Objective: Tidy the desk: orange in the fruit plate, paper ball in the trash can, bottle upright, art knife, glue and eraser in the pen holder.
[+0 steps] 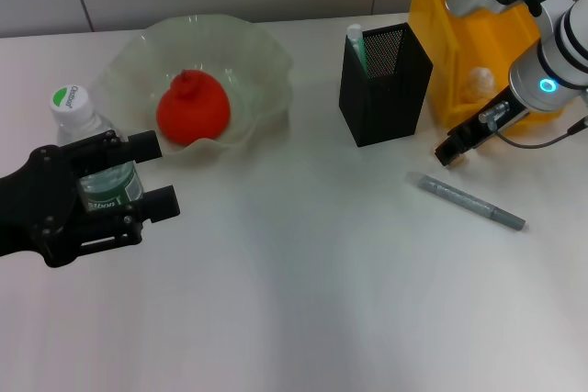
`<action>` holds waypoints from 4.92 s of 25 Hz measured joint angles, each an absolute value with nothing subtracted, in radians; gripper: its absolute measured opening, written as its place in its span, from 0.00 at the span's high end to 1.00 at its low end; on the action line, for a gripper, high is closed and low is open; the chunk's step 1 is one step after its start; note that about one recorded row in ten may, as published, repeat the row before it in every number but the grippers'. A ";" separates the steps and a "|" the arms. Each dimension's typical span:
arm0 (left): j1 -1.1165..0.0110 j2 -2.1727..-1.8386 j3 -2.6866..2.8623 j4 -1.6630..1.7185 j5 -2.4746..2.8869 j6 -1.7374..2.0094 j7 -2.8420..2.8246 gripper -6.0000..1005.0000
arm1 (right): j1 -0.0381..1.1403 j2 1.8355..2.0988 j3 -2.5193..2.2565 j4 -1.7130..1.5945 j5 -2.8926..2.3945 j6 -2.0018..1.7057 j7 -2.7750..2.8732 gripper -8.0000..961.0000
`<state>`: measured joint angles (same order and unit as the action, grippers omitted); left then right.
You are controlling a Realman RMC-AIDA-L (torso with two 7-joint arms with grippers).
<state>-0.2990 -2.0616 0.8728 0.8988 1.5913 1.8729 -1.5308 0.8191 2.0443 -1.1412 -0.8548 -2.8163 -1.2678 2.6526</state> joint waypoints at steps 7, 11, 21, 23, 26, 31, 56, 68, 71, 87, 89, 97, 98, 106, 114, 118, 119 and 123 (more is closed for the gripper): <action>-0.299 -2.062 0.873 0.899 1.592 1.873 -1.530 0.22 | 0.829 2.042 -1.143 -0.822 -2.816 -1.259 2.646 0.47; -0.302 -2.062 0.873 0.891 1.592 1.872 -1.530 0.22 | 0.831 2.042 -1.143 -0.816 -2.816 -1.251 2.643 0.47; -0.302 -2.062 0.873 0.883 1.592 1.871 -1.521 0.22 | 0.831 2.042 -1.143 -0.814 -2.816 -1.243 2.643 0.47; -0.302 -2.062 0.873 0.881 1.591 1.871 -1.519 0.22 | 0.831 2.042 -1.143 -0.814 -2.816 -1.243 2.643 0.47; -0.303 -2.062 0.873 0.879 1.591 1.871 -1.519 0.22 | 0.831 2.042 -1.143 -0.814 -2.816 -1.243 2.643 0.47; -0.303 -2.062 0.873 0.877 1.590 1.871 -1.519 0.22 | 0.837 2.042 -1.143 -0.802 -2.816 -1.235 2.643 0.47; -0.304 -2.062 0.864 0.866 1.594 1.870 -1.506 0.22 | 0.854 2.048 -1.143 -0.779 -2.841 -1.221 2.642 0.47; -0.304 -2.062 0.862 0.860 1.594 1.870 -1.504 0.22 | 0.853 2.048 -1.143 -0.772 -2.841 -1.221 2.641 0.59; -0.304 -2.062 0.862 0.860 1.594 1.870 -1.504 0.22 | 0.853 2.048 -1.143 -0.766 -2.841 -1.221 2.641 0.60; -0.304 -2.062 0.862 0.861 1.594 1.871 -1.505 0.22 | 0.853 2.050 -1.141 -0.784 -2.836 -1.254 2.642 0.73; -0.303 -2.062 0.862 0.861 1.594 1.871 -1.505 0.22 | 0.851 2.060 -1.141 -0.817 -2.835 -1.300 2.642 0.73; -0.303 -2.062 0.862 0.859 1.593 1.872 -1.505 0.22 | 0.790 2.082 -1.214 -1.083 -2.681 -1.460 2.650 0.73; -0.303 -2.062 0.862 0.859 1.593 1.873 -1.505 0.22 | 0.783 2.081 -1.219 -1.121 -2.659 -1.474 2.651 0.73; -0.295 -2.062 0.862 0.859 1.588 1.876 -1.505 0.22 | 0.768 2.080 -1.225 -1.284 -2.580 -1.519 2.651 0.73; -0.294 -2.060 0.860 0.859 1.588 1.875 -1.505 0.22 | 0.769 2.080 -1.211 -1.379 -2.554 -1.503 2.652 0.73; -0.297 -2.059 0.859 0.859 1.588 1.871 -1.505 0.22 | 0.770 2.077 -1.190 -1.393 -2.559 -1.470 2.648 0.73; -0.297 -2.058 0.857 0.859 1.588 1.871 -1.505 0.22 | 0.770 2.077 -1.184 -1.392 -2.565 -1.460 2.645 0.73; -0.302 -2.056 0.843 0.859 1.593 1.870 -1.505 0.22 | 0.770 2.075 -1.167 -1.375 -2.632 -1.424 2.644 0.73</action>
<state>-0.3019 -2.0559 0.8427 0.8590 1.5929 1.8700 -1.5049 0.7700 2.0753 -1.1675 -1.3746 -2.6316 -1.4245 2.6443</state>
